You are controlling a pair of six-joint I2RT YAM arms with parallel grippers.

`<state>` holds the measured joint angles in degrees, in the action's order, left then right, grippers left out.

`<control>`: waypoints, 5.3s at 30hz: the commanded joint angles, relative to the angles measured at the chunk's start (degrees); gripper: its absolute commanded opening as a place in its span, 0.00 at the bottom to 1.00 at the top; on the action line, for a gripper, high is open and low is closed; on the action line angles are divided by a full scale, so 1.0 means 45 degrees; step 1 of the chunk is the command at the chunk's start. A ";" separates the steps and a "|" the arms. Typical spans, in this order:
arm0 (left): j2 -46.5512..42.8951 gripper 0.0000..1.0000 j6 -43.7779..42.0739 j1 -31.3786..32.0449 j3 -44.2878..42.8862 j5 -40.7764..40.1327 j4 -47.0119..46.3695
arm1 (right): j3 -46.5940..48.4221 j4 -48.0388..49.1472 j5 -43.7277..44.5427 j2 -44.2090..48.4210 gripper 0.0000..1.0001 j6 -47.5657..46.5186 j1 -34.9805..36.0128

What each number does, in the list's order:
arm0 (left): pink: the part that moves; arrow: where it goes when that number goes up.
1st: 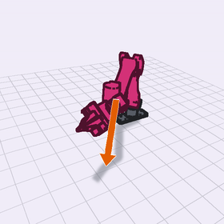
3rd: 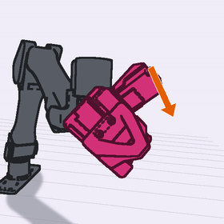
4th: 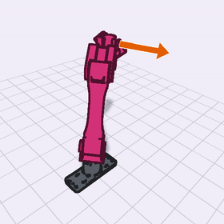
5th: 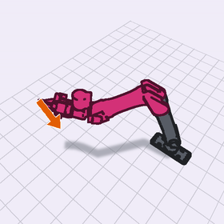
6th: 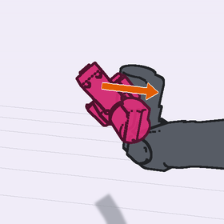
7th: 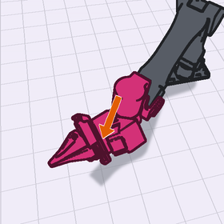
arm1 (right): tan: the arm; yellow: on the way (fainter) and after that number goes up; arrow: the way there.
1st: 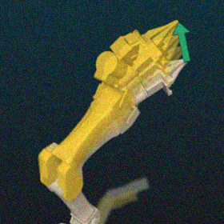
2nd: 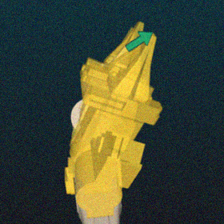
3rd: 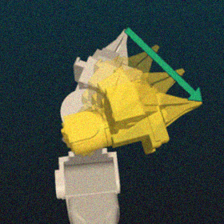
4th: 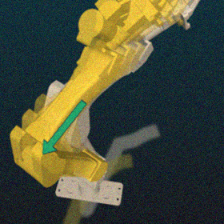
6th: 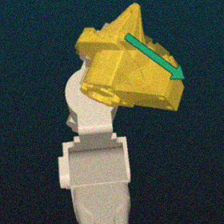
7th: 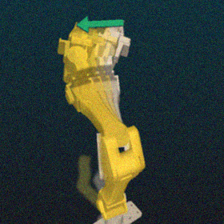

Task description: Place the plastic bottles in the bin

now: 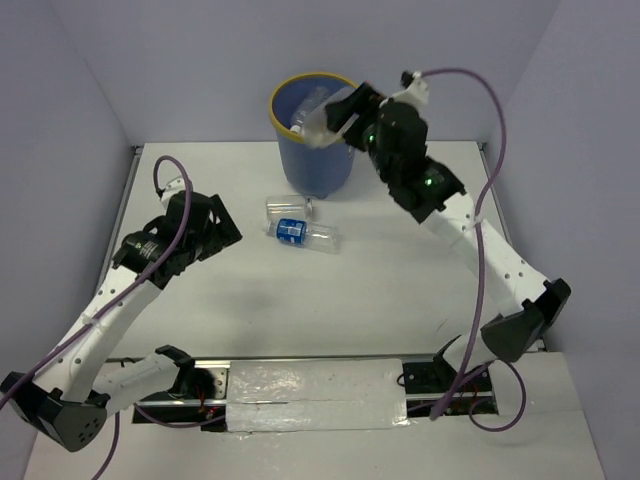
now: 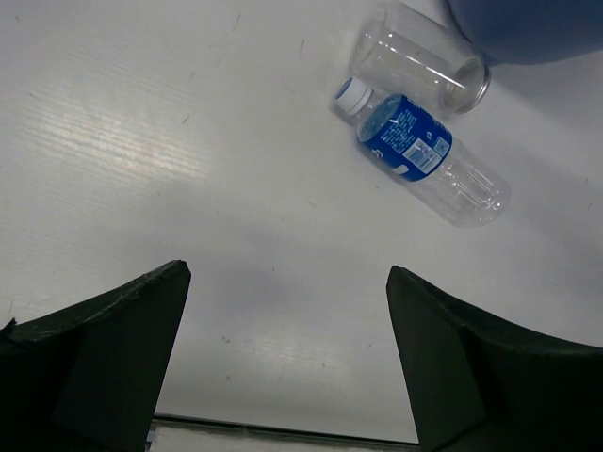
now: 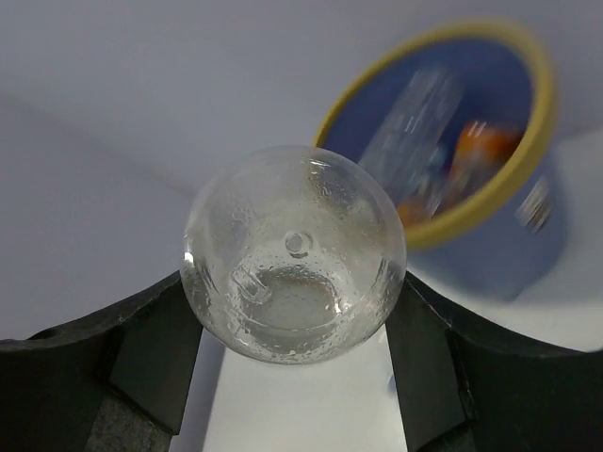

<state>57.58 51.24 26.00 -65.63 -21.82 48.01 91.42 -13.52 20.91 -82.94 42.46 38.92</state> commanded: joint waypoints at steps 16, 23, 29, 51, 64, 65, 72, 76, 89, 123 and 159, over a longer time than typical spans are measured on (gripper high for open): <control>-0.0120 0.99 0.0800 -0.0153 0.1087 0.1724 -0.0981 | 0.9706 -0.2582 0.4417 -0.8190 0.75 -0.6408 -0.1851; 0.0036 0.99 0.0781 -0.0153 0.1224 0.1979 -0.1137 | 0.9960 -0.3071 0.4065 -0.7415 1.00 -0.6758 -0.1617; 0.0270 0.99 0.0722 -0.0153 0.1146 0.2076 -0.1332 | 0.8163 -0.1918 0.3695 -0.4932 1.00 -0.7032 -0.1461; 0.1461 0.99 0.0273 -0.0172 0.0834 0.2076 -0.1919 | -0.5921 -0.0198 -0.1948 0.2241 1.00 -0.6695 -0.0584; 0.0564 0.99 0.0390 -0.0231 0.0229 0.1120 -0.0884 | -0.3189 -0.2249 -0.3709 -0.3754 1.00 -1.3808 0.0862; 0.0486 0.99 0.0371 -0.0250 0.0209 0.0984 -0.0825 | -0.3031 -0.2385 -0.4056 -0.4009 1.00 -1.3926 0.0864; 0.0407 0.99 0.0312 -0.0309 0.0267 0.1118 -0.0688 | -0.2699 -0.1976 -0.4647 -0.5298 1.00 -1.4746 0.1039; 0.0329 0.99 0.0351 -0.0309 0.0481 0.1276 -0.0824 | -0.2659 -0.1470 -0.3651 -0.5905 1.00 -1.4943 0.1137; 0.0173 0.99 0.0409 -0.0309 0.0755 0.1314 -0.0942 | -0.3263 -0.0319 -0.2285 -0.6453 0.93 -1.5372 0.1410; 0.0172 0.99 -0.0684 -0.2203 -0.1314 0.0493 -0.1177 | -0.4008 -0.0747 -0.0564 0.2316 0.55 -1.5334 0.2817; -0.0043 0.99 0.0154 -0.2340 0.0384 0.2446 -0.1917 | 0.6385 0.0230 0.1135 -0.6827 1.00 -1.4923 -0.1227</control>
<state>55.94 50.17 15.77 -64.88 -13.50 43.55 121.12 -16.12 22.76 -118.61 -23.75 32.73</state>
